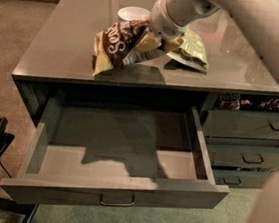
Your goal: Pick brown chip bag from top drawer and place on counter
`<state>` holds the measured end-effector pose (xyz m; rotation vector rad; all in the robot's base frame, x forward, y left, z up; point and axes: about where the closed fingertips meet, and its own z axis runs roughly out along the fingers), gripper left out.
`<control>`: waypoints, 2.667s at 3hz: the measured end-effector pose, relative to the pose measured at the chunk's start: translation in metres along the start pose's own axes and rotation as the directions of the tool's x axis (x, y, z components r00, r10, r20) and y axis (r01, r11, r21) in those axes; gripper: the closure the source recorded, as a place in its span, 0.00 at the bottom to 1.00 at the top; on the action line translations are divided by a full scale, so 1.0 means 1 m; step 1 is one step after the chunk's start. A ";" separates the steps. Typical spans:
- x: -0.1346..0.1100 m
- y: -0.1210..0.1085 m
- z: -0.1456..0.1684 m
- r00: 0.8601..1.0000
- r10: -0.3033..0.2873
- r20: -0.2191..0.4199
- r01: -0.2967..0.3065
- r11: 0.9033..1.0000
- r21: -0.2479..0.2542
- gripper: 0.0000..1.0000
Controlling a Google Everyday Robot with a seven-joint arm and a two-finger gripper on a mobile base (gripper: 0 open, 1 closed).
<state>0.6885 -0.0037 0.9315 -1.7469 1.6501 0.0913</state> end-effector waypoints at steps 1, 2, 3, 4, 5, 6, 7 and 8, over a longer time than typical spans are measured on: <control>-0.002 -0.014 0.026 0.999 0.000 0.044 0.001 1.000 -0.016 1.00; 0.001 -0.025 0.048 0.998 -0.001 0.070 0.003 1.000 -0.024 1.00; 0.001 -0.025 0.049 0.997 0.000 0.071 0.002 1.000 -0.024 0.81; 0.001 -0.025 0.049 0.997 0.000 0.071 0.002 1.000 -0.024 0.58; 0.001 -0.025 0.049 0.997 0.000 0.071 0.002 1.000 -0.024 0.35; 0.001 -0.025 0.049 0.997 0.000 0.071 0.002 1.000 -0.025 0.11; 0.001 -0.025 0.050 0.997 0.000 0.072 0.002 1.000 -0.026 0.00; 0.001 -0.025 0.050 0.997 0.000 0.072 0.002 1.000 -0.026 0.00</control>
Offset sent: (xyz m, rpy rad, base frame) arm 0.0649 0.0280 -0.0339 0.0858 0.0112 0.0576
